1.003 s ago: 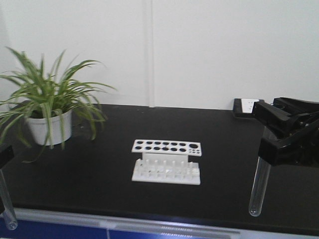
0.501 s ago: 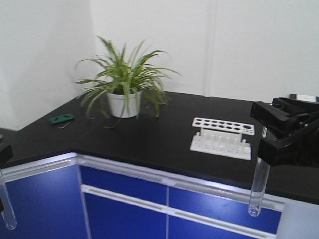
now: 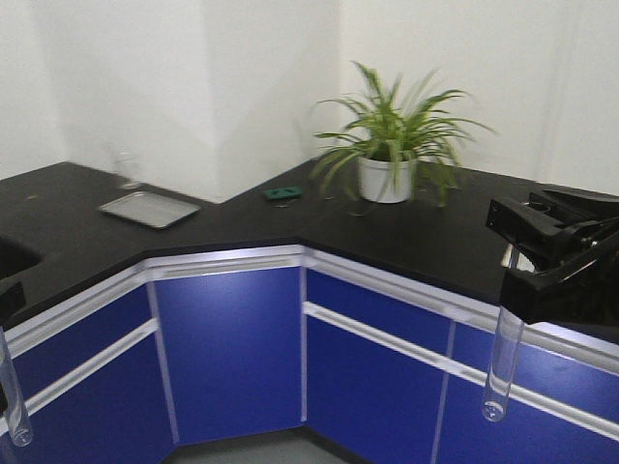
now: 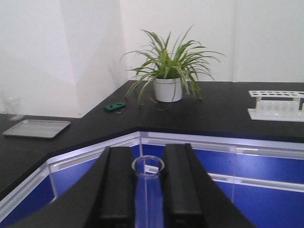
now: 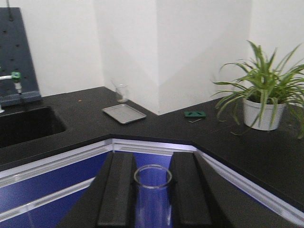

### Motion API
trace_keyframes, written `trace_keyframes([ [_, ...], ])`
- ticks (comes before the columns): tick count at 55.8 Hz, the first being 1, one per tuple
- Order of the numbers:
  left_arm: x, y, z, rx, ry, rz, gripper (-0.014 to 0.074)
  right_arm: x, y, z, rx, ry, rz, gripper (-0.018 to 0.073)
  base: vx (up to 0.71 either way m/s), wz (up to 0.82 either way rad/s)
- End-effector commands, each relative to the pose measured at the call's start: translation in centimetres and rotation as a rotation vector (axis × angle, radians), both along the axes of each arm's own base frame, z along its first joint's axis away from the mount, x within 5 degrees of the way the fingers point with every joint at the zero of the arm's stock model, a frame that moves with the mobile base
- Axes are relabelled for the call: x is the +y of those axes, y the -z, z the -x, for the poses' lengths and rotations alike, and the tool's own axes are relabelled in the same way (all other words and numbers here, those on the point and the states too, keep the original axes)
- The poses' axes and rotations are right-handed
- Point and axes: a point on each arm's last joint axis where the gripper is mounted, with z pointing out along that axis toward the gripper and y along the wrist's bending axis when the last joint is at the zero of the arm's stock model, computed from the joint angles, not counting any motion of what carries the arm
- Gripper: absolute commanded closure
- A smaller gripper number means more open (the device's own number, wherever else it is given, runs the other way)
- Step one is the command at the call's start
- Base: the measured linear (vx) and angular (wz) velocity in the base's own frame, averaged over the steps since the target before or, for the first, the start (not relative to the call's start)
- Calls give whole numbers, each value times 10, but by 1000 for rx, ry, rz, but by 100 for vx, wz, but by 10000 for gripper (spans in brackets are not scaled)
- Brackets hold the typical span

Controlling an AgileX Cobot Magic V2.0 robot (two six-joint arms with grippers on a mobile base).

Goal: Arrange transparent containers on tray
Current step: 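Drive the base to the bench with the yellow tray, holding tubes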

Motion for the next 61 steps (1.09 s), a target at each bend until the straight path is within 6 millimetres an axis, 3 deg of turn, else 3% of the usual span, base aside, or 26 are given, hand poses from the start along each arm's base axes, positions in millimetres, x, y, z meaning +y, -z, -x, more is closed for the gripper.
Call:
trace_keyframes([
  [1, -4, -17, 4, -81, 50, 43, 603, 0, -18, 7, -92, -40, -25, 572, -31, 56],
  [61, -4, -17, 4, -81, 50, 43, 603, 0, -18, 7, -93, -40, -25, 572, -19, 53],
])
